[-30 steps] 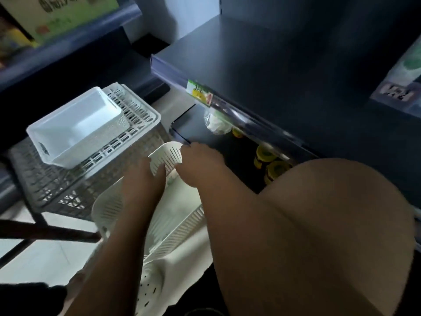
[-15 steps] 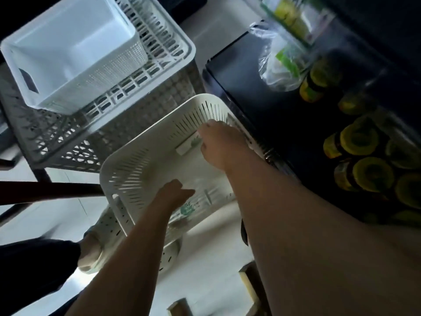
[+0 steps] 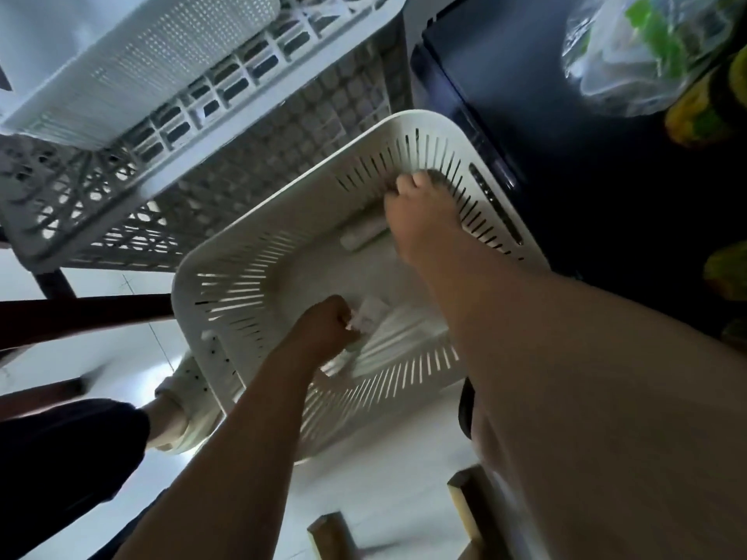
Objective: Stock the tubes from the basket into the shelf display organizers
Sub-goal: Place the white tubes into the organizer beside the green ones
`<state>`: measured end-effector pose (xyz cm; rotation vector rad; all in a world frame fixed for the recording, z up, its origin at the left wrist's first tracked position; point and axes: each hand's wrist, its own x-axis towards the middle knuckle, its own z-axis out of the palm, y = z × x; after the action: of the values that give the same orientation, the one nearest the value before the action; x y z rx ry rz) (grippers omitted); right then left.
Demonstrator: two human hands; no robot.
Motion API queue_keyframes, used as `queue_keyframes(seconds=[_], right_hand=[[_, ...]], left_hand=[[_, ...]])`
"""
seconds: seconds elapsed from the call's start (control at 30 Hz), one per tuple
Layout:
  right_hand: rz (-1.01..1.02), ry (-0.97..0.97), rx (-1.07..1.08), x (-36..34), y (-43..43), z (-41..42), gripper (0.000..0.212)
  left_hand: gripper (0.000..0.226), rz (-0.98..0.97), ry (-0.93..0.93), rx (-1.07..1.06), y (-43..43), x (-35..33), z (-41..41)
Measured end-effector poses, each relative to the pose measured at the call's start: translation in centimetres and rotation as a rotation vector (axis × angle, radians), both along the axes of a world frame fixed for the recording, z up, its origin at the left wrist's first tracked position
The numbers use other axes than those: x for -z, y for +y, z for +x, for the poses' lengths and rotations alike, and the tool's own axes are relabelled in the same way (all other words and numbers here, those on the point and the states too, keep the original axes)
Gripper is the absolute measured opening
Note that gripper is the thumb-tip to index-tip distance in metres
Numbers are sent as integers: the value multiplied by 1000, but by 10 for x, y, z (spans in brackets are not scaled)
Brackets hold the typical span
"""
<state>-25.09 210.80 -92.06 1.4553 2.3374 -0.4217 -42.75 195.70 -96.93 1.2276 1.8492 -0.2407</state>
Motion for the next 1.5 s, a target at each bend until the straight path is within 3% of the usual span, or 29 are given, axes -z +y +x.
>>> queue_keyframes(seconds=[0.17,0.23,0.33,0.53,0.63,0.7,0.8,0.9,1.0,1.17,1.33,1.5], right_hand=[[-131,-127,69,15,6,0,66],[-149,-124,98,18,3,2,73],[-99,-124,89,23,0,-1,64],[-71,3,16,34,-9,15,43],[-355,333,488,35,-14,18,29],[-462,515,825,35,-13,17,23],[-499,608,1020,24,-11,17,36],[-440,647,963,3,-7,11,46],[-307,623,789,-26,-8,8,16],[-236,907,777,-70,-27,19,34],[-171,1134,784,-135,-30,41,14],[43,1189,760,-213,-23,76,23]], left_hand=[[35,134,-141,-601,4,1,-11],[30,121,-258,-861,5,3,-11],[36,75,-506,-1211,11,5,-12],[33,101,-628,-1320,14,8,-4],[23,112,-719,-1432,25,1,5],[22,133,-731,-1415,30,-3,8],[28,151,-704,-1284,32,-13,14],[39,173,-667,-1163,30,-31,21],[43,245,-642,-1084,27,-52,25],[39,427,-648,-1044,26,-103,32],[36,584,-760,-916,40,-171,46],[39,661,-877,-783,60,-246,71]])
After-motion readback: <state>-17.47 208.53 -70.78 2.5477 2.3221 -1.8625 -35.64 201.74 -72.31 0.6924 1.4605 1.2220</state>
